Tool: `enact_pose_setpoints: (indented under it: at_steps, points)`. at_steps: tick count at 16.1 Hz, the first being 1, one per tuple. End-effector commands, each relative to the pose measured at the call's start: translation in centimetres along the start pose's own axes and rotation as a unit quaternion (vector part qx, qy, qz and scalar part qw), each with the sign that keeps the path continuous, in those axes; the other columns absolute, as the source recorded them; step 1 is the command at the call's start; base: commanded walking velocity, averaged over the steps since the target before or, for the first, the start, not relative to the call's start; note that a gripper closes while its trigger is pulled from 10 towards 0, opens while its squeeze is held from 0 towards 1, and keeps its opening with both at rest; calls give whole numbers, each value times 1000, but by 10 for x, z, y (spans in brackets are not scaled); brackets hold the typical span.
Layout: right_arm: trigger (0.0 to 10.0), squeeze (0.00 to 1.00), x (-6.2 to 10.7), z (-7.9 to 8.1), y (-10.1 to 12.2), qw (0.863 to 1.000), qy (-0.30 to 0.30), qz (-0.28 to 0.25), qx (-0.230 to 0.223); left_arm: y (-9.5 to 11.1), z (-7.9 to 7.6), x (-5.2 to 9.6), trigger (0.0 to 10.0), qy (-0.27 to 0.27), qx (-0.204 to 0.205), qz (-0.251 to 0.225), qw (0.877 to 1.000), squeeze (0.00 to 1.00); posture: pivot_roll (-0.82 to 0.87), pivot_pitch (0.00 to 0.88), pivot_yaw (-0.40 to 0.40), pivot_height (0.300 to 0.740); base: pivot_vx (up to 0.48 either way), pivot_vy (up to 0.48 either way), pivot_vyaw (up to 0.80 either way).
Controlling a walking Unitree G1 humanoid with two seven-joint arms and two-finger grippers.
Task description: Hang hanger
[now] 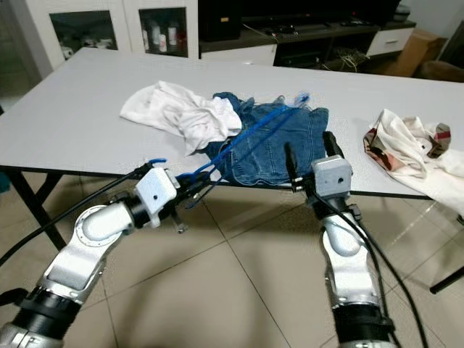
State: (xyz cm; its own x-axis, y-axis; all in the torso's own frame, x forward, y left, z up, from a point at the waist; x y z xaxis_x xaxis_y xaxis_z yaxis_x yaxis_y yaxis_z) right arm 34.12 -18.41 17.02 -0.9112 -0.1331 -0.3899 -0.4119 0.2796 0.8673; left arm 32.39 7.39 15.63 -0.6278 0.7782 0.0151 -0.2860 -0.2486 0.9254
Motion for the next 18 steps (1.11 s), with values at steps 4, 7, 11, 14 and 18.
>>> enact_pose_setpoints:
  at_steps: [4,7,11,14,18]
  points:
    - [0,0,14,-15,-6,1000,-15,11,5,-5,2,8,10000,18,-5,9,1000,0,48,45,-44,740,0,0,0]
    - [0,0,26,-21,-10,1000,-13,21,15,-6,-7,8,10000,5,-2,9,1000,0,33,42,-43,740,0,0,0]
    - [0,0,26,-29,-7,999,-11,19,43,-6,-13,8,10000,-35,1,14,999,0,9,41,-32,740,0,0,0]
    - [4863,0,33,-11,-31,972,156,83,157,-22,-27,17,10000,-107,-53,67,991,0,9,70,-38,740,0,0,0]
    - [10000,1000,18,-26,-46,940,222,132,223,-38,-20,26,10000,-122,-122,112,979,0,6,68,-72,740,0,0,0]
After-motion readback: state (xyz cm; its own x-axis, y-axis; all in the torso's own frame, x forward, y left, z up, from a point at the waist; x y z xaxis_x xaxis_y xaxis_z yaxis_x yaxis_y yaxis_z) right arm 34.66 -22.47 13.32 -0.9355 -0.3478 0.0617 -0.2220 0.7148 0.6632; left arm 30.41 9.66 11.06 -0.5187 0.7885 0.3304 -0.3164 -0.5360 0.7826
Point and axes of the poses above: a point about 5 cm out from each wrist's last joint towards the gripper, its own x axis pointing back from the gripper into the wrist, its own y axis along the axis of the wrist's last joint, z = x × y, the point moved 4 cm from there along -x, pointing out of the wrist towards the gripper, and after that the axes turned 6 degrees about x, right-handed, at the moved point
